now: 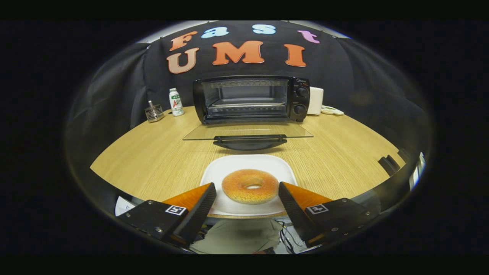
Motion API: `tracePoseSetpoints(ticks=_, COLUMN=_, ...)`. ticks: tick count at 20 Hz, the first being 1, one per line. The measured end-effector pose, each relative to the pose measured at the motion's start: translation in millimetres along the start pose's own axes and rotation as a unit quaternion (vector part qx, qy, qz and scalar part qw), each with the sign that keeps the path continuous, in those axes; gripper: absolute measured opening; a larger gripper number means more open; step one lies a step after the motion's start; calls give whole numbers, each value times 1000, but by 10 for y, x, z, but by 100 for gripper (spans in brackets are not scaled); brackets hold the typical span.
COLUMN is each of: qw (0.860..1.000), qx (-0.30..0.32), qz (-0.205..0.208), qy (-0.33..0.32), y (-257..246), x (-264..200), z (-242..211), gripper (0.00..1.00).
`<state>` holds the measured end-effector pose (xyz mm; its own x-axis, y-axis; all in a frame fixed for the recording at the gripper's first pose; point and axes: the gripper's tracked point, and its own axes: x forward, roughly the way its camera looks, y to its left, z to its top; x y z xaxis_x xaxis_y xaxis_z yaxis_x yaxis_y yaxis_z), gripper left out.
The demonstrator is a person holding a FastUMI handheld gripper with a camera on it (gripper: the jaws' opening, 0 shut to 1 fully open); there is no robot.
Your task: Open the toaster oven, put the food inside, and close the toaster oven door.
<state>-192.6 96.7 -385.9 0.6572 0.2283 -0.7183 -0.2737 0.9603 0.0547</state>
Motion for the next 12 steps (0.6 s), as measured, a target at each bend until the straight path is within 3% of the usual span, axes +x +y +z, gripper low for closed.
tracePoseSetpoints(ticks=2, qw=1000, qx=-1, qz=-2, qy=0, y=-11, x=-12, z=-7, gripper=99)
tracePoseSetpoints(ticks=5, qw=1000, qx=7, qz=5, qy=-4, y=4, x=-20, z=23, gripper=81)
tracePoseSetpoints(ticks=12, qw=999, qx=15, qz=9, qy=-29, y=11, x=-71, z=284, gripper=59)
